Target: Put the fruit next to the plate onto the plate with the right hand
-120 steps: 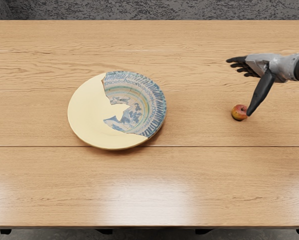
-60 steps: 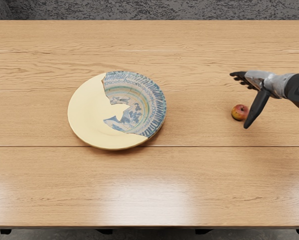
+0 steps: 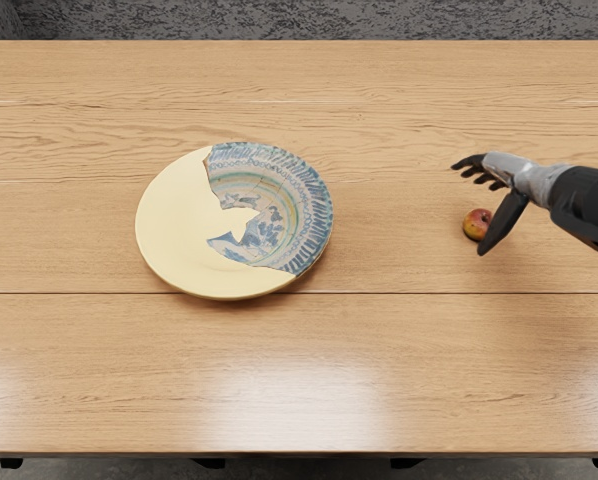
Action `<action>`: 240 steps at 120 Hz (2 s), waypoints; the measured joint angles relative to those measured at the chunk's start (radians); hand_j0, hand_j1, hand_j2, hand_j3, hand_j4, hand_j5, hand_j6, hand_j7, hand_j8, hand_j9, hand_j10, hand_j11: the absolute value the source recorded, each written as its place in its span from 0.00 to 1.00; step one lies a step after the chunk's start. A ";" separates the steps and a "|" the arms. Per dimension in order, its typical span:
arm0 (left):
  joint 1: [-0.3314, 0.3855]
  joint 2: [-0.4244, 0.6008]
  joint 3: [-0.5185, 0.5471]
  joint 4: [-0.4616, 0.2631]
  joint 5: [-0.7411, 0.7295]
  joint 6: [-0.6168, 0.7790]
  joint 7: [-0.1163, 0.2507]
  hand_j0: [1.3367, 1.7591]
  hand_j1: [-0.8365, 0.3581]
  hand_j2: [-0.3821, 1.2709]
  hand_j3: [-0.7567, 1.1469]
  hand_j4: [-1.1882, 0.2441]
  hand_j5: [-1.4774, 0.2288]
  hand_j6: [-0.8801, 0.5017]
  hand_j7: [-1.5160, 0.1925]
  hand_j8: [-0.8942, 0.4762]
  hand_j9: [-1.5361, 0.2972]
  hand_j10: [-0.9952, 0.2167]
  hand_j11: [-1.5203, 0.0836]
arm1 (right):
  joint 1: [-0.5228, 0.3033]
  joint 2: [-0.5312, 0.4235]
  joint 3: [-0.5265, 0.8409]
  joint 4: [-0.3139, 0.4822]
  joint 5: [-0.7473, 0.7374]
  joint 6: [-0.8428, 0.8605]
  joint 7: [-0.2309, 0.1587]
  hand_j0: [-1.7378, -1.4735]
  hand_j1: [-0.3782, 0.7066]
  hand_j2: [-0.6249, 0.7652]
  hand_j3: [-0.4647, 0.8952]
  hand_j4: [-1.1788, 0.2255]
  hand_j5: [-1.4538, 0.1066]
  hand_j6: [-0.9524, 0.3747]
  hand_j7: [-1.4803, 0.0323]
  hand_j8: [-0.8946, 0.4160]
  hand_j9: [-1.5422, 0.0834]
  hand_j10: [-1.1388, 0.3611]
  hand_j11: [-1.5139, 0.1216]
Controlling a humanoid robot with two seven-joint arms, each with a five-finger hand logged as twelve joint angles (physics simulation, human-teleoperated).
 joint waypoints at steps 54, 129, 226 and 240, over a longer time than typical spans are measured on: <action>0.000 0.000 0.000 0.000 0.000 0.000 0.000 0.76 0.99 0.23 0.40 0.83 0.87 0.64 0.89 0.65 0.84 0.82 0.95 | -0.068 -0.002 0.002 0.028 -0.111 -0.081 0.000 0.30 0.34 0.41 0.34 0.63 0.69 0.50 0.73 0.46 0.72 0.57 0.70; 0.000 0.000 0.000 0.000 0.000 0.000 0.000 0.76 0.99 0.23 0.40 0.83 0.87 0.64 0.89 0.65 0.84 0.82 0.95 | -0.119 0.060 0.000 -0.009 -0.187 -0.175 0.000 0.30 0.41 0.40 0.34 0.59 0.64 0.45 0.68 0.41 0.67 0.52 0.65; 0.000 0.000 0.000 0.000 0.000 0.000 0.000 0.76 0.99 0.23 0.40 0.83 0.87 0.64 0.89 0.65 0.84 0.82 0.95 | -0.131 0.140 0.001 -0.158 -0.223 -0.182 0.017 0.30 0.42 0.40 0.34 0.58 0.64 0.45 0.67 0.41 0.66 0.52 0.64; 0.000 0.000 0.000 0.000 0.000 0.000 0.000 0.76 0.99 0.23 0.40 0.83 0.87 0.64 0.89 0.65 0.84 0.82 0.95 | -0.130 0.153 0.001 -0.183 -0.223 -0.182 0.028 0.30 0.42 0.40 0.34 0.58 0.63 0.45 0.67 0.41 0.66 0.52 0.64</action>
